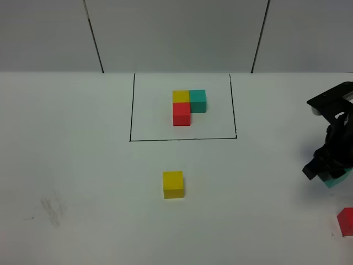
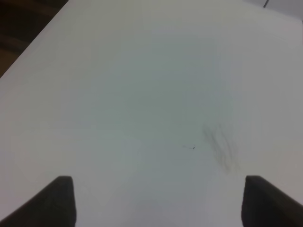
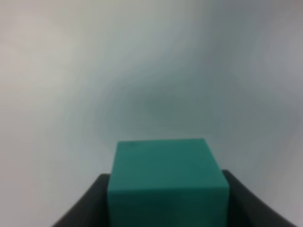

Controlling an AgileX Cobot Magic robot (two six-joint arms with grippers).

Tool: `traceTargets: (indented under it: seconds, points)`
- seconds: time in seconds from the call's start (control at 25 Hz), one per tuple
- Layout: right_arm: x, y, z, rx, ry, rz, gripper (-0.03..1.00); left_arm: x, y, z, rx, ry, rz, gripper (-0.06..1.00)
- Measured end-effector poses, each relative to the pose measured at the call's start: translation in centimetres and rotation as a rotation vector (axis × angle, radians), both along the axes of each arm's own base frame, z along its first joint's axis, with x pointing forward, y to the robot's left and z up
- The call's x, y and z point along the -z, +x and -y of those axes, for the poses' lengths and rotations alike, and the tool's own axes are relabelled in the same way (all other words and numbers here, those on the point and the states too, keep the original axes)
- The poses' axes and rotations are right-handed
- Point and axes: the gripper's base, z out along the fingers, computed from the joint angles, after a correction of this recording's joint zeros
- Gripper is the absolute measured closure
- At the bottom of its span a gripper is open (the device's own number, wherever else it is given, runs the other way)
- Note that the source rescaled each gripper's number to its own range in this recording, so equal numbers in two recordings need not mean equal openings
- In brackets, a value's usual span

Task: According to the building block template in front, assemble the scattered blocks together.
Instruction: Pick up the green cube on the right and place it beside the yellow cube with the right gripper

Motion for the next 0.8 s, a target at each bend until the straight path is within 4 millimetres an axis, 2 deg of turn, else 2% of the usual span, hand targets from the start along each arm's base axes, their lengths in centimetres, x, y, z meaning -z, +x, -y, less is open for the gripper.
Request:
traceTargets:
  seconds: [0.36, 0.56, 0.8]
  points:
    - [-0.4, -1.9, -5.8, -0.548, -0.104, -0.019, 0.72, 0.0, 0.0, 0.0, 0.000, 0.000, 0.000, 0.29]
    - [-0.5, -2.1, -8.1, -0.738, -0.131, 0.023, 0.72, 0.0, 0.0, 0.0, 0.000, 0.000, 0.000, 0.29]
    - [0.4, -1.1, -11.2, -0.888, -0.099, -0.037, 0.72, 0.0, 0.0, 0.0, 0.000, 0.000, 0.000, 0.29]
